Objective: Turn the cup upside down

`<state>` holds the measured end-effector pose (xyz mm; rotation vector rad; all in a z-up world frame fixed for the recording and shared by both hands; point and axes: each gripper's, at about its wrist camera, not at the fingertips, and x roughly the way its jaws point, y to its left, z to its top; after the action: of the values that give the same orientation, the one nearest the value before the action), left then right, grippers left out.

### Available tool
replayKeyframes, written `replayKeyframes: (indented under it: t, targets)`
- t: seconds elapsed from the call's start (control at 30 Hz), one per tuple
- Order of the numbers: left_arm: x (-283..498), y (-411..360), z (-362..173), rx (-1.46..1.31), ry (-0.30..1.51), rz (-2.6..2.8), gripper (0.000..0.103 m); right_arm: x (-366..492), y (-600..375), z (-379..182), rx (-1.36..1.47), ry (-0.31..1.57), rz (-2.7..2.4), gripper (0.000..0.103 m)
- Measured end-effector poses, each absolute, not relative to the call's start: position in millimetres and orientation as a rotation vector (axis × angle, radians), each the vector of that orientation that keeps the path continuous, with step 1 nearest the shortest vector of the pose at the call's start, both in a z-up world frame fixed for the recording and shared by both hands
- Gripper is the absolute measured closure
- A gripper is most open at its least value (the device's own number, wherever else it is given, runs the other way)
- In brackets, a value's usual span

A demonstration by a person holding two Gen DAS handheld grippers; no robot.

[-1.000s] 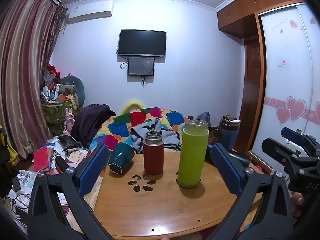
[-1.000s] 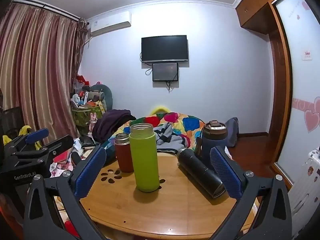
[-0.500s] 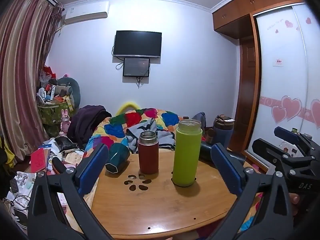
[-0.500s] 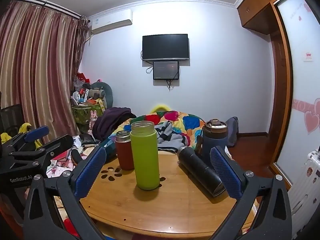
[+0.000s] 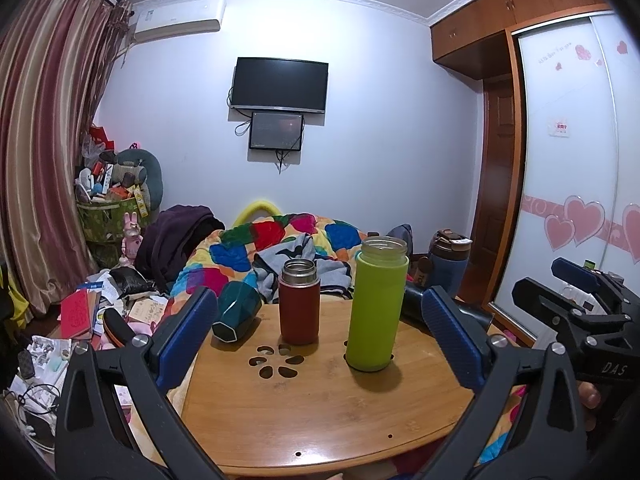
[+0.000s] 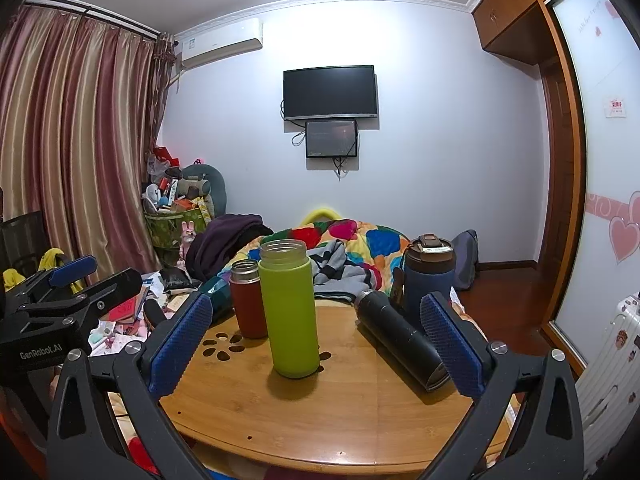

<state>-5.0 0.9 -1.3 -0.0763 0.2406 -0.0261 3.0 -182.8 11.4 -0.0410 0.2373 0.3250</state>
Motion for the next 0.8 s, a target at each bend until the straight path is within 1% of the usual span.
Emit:
replayKeyframes:
  t: [0.8]
  targets:
    - [-2.2,2.2,-5.0,-0.083,0.261,-0.036,0.0,3.5,-183.3,9.5,-0.033,0.242,0.322,0.0]
